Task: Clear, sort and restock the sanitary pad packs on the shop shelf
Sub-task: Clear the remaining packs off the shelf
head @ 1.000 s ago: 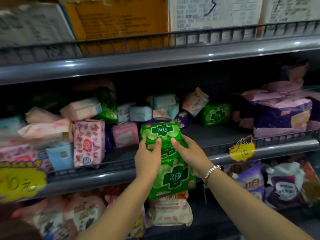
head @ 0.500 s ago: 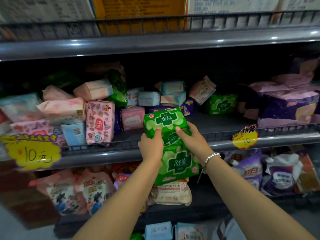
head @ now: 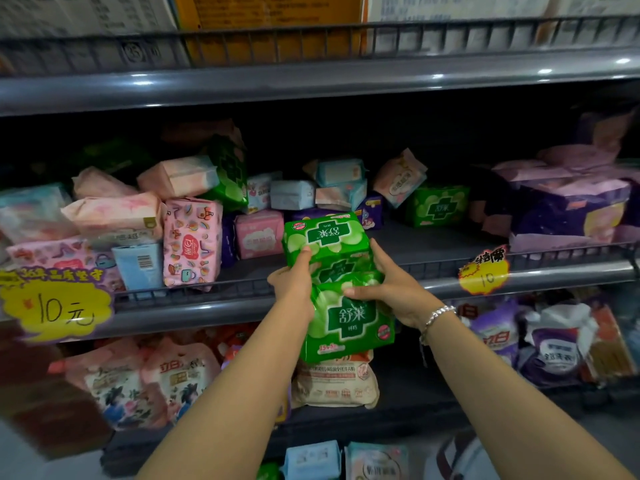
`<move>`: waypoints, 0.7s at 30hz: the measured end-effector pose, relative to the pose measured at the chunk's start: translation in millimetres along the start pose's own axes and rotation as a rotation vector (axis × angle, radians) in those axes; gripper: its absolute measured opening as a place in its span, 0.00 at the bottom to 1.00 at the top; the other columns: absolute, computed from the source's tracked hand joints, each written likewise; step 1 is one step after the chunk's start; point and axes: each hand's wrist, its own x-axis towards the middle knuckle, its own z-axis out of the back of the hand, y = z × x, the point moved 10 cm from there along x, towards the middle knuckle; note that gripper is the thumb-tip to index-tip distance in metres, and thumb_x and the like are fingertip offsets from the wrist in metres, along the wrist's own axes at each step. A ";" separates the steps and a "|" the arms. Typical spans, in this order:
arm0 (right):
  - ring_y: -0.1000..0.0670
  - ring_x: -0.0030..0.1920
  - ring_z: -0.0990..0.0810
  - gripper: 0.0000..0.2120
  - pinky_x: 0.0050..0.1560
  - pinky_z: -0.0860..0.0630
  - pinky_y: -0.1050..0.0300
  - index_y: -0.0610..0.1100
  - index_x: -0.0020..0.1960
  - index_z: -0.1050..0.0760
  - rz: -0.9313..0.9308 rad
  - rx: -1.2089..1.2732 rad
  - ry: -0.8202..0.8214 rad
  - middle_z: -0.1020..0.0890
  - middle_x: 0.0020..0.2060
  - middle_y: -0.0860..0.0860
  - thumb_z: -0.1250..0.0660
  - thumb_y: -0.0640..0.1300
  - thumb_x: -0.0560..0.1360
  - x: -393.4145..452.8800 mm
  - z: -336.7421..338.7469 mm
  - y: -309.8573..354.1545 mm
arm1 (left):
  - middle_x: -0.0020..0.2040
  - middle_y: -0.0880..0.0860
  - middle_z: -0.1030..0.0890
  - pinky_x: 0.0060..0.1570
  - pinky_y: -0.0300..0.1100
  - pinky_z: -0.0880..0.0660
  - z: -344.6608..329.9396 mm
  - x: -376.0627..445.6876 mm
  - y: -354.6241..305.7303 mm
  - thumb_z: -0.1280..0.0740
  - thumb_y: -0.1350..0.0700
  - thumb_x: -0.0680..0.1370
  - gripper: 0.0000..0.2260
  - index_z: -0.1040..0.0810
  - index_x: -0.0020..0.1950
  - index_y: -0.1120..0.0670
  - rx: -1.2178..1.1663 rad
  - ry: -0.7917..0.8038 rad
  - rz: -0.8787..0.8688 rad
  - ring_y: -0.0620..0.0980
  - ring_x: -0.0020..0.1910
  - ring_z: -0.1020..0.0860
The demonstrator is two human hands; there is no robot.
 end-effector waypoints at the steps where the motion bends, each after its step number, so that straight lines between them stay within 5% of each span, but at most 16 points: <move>1: 0.50 0.59 0.21 0.61 0.62 0.25 0.47 0.57 0.79 0.52 0.005 -0.008 -0.014 0.23 0.62 0.53 0.19 0.40 0.57 -2.3 2.5 -0.4 | 0.48 0.56 0.16 0.48 0.59 0.20 0.8 2.2 2.7 0.24 0.46 0.69 0.32 0.30 0.65 0.61 -0.003 0.003 0.024 0.57 0.48 0.17; 4: 0.50 0.58 0.20 0.61 0.61 0.24 0.47 0.55 0.79 0.53 0.027 0.031 -0.124 0.23 0.57 0.54 0.19 0.41 0.57 -12.2 9.6 -5.9 | 0.48 0.57 0.16 0.43 0.59 0.19 4.1 2.4 8.3 0.25 0.47 0.70 0.26 0.23 0.60 0.63 -0.020 0.034 0.046 0.58 0.46 0.17; 6: 0.48 0.56 0.18 0.60 0.59 0.22 0.45 0.50 0.77 0.43 0.035 0.097 -0.169 0.21 0.56 0.52 0.16 0.47 0.50 -20.1 7.4 -13.0 | 0.49 0.59 0.16 0.39 0.56 0.19 10.2 -1.2 13.7 0.25 0.48 0.72 0.22 0.22 0.57 0.62 -0.036 0.031 0.057 0.59 0.45 0.17; 9: 0.46 0.50 0.16 0.43 0.52 0.20 0.47 0.45 0.61 0.28 0.004 0.158 -0.148 0.16 0.52 0.45 0.17 0.48 0.49 -32.3 -7.0 -21.6 | 0.48 0.59 0.16 0.40 0.57 0.19 23.5 -11.2 15.8 0.26 0.49 0.72 0.21 0.22 0.58 0.61 -0.075 0.049 0.041 0.60 0.44 0.16; 21: 0.43 0.49 0.15 0.48 0.51 0.20 0.49 0.40 0.63 0.28 -0.180 0.180 0.039 0.15 0.50 0.43 0.14 0.52 0.48 -73.6 -109.5 -96.0 | 0.52 0.58 0.16 0.52 0.61 0.22 166.2 -48.2 46.8 0.27 0.46 0.72 0.19 0.19 0.58 0.54 -0.165 0.017 0.010 0.60 0.49 0.17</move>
